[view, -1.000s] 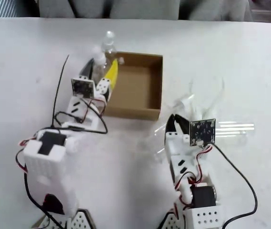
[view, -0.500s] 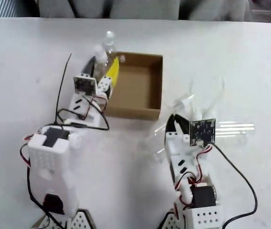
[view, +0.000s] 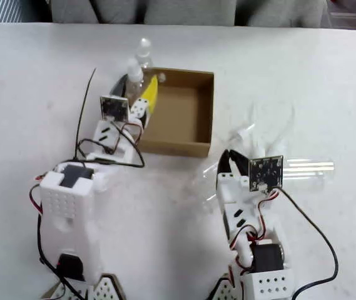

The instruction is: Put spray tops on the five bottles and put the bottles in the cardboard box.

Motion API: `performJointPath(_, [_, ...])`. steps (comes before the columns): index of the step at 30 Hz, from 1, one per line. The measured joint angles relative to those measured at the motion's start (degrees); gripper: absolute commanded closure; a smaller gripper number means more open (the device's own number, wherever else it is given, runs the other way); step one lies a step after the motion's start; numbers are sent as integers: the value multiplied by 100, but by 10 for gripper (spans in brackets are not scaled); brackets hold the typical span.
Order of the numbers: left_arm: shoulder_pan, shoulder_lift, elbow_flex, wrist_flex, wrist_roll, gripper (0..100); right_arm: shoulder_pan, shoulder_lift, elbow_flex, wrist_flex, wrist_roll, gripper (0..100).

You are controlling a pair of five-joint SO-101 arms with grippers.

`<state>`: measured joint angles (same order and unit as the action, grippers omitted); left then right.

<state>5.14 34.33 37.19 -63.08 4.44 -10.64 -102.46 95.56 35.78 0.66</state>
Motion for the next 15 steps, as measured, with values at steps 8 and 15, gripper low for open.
performJointPath(8, [0, 0, 0, 0, 0, 972, 0, 0, 0, 0, 0, 984])
performJointPath(15, [0, 0, 0, 0, 0, 901, 0, 0, 0, 0, 0, 984])
